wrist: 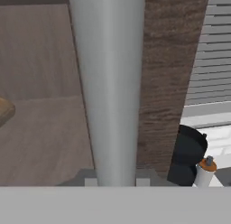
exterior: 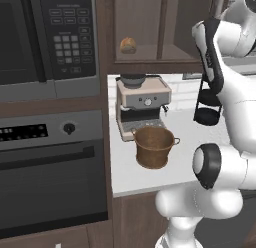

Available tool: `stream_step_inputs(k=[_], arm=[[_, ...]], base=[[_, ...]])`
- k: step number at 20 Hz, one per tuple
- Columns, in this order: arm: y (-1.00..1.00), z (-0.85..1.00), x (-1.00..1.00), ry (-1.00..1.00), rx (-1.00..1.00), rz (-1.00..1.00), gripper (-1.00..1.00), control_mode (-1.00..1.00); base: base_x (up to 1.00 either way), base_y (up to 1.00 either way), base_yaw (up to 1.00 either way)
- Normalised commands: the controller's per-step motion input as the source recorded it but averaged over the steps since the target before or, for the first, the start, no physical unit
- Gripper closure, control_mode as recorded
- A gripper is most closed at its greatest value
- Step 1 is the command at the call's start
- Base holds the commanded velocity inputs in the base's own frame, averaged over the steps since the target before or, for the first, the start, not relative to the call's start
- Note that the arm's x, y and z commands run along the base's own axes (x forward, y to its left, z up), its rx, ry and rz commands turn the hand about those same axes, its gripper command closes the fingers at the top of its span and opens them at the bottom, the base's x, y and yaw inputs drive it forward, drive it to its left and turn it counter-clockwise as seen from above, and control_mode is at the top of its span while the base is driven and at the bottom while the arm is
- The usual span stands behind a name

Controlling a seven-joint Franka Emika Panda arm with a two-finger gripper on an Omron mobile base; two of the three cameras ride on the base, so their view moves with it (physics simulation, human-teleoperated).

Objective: Open the cabinet, pick up the bread from the cabinet and place it in the basket. Then move the basket to the dining counter.

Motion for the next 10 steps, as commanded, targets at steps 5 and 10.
stream_step_inputs(k=[5, 10], arm=[[0.53, -0.03, -1.00, 0.00, 0.00, -0.50, 1.00, -1.00], [0.54, 0.02, -1.00, 0.00, 0.00, -0.39, 1.00, -1.00]], base=[[0.00, 0.00, 0.00], [0.00, 0.00, 0.00]])
